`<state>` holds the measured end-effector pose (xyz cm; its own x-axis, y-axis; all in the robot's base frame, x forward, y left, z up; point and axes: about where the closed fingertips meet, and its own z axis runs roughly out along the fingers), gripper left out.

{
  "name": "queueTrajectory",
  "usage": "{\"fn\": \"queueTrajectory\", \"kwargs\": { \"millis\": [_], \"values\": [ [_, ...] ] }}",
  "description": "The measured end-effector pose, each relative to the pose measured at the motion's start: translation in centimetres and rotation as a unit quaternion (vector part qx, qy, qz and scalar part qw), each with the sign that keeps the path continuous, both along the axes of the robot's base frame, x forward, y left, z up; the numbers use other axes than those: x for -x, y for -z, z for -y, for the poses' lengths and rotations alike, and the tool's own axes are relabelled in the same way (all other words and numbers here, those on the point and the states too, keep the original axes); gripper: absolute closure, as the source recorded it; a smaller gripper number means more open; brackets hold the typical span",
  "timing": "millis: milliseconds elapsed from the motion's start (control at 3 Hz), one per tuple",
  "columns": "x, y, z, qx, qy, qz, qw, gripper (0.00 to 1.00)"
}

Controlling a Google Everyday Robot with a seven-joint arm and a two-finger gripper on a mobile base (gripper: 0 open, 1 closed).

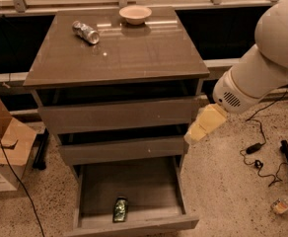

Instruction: Pick green can from bottom drawer and place on counter

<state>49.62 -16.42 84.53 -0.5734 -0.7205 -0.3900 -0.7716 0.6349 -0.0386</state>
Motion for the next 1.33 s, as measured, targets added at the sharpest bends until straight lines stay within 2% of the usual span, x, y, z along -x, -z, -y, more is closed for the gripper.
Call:
{"fn": "queueTrajectory", "kwargs": {
  "millis": [333,667,1000,1333],
  "values": [
    [-1.2,2.1,-1.3,-0.018,0.033,-0.011,0.9992,0.00],
    [-3.8,8.0,-4.8,-0.054,0.092,-0.036,0.9937,0.00],
    [-5.6,14.0,-6.8,-0.072,0.158,-0.068,0.9825,0.00],
    [-5.8,14.1,-7.1,-0.085,0.191,-0.076,0.9750,0.00]
  ]
}}
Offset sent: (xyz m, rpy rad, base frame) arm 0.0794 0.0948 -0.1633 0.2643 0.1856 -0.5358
